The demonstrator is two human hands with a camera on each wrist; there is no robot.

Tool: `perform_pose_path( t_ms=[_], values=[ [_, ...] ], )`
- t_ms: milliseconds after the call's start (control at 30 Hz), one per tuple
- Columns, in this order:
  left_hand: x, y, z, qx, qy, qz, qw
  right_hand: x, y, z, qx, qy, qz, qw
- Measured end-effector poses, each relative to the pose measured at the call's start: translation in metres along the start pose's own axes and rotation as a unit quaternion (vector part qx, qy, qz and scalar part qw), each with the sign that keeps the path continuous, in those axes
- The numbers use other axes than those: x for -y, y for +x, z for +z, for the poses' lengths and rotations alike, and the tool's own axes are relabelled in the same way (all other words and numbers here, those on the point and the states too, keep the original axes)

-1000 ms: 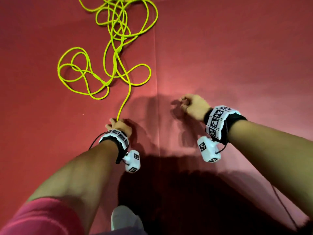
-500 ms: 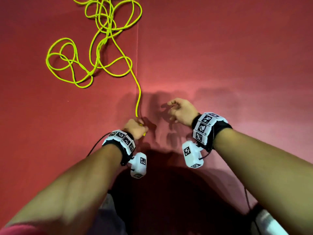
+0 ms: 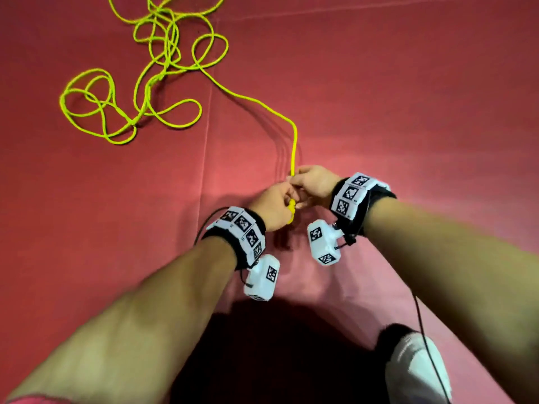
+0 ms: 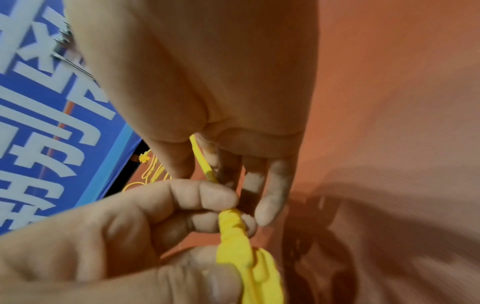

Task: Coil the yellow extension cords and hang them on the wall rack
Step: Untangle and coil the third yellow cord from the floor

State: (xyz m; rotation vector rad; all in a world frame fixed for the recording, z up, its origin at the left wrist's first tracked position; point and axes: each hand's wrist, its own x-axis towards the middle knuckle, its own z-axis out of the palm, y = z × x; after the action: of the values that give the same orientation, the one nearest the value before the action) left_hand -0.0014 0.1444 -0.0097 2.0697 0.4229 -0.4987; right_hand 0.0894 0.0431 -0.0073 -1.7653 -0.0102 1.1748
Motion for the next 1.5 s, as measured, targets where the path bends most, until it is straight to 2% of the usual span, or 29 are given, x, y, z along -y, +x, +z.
perform_pose_path(
  t_ms=[167, 267, 467, 633, 800, 900, 1033, 1167, 1267, 1400, 1500],
  values=[
    [-0.007, -0.001, -0.01, 0.003, 0.032, 0.035, 0.999, 0.011, -0.007, -0.001, -0.033, -0.04, -0.013, 0.999],
    [-0.009, -0.008, -0.022, -0.025, 0.024, 0.041, 0.999, 0.023, -0.016, 0.009, -0.054, -0.066, -0.029, 0.996],
    [0.009, -0.035, -0.048, -0.083, -0.001, -0.003, 0.997, 0.024, -0.024, 0.045, -0.048, -0.024, -0.031, 0.998],
    [0.022, -0.056, -0.06, -0.157, -0.036, -0.056, 0.985, 0.023, -0.044, 0.055, -0.043, 0.004, -0.022, 0.999],
    [0.017, -0.072, -0.067, -0.196, -0.087, -0.068, 0.974, 0.03, -0.063, 0.058, 0.003, -0.007, -0.025, 1.0],
    [0.004, -0.079, -0.074, -0.22, -0.126, -0.061, 0.966, 0.041, -0.074, 0.062, 0.021, -0.032, -0.057, 0.998],
    [-0.026, -0.098, -0.086, -0.195, -0.222, -0.057, 0.954, 0.064, -0.103, 0.072, 0.054, -0.071, -0.108, 0.99],
    [-0.048, -0.118, -0.098, -0.242, -0.303, -0.063, 0.92, 0.069, -0.131, 0.078, 0.102, -0.119, -0.126, 0.979],
    [-0.062, -0.134, -0.102, -0.247, -0.326, -0.067, 0.91, 0.069, -0.152, 0.078, 0.092, -0.143, -0.129, 0.977],
    [-0.082, -0.161, -0.099, -0.226, -0.303, -0.054, 0.924, 0.084, -0.186, 0.071, 0.041, -0.229, -0.134, 0.963],
    [-0.095, -0.182, -0.097, -0.223, -0.247, -0.017, 0.943, 0.1, -0.205, 0.063, -0.025, -0.165, -0.149, 0.975]
  ],
)
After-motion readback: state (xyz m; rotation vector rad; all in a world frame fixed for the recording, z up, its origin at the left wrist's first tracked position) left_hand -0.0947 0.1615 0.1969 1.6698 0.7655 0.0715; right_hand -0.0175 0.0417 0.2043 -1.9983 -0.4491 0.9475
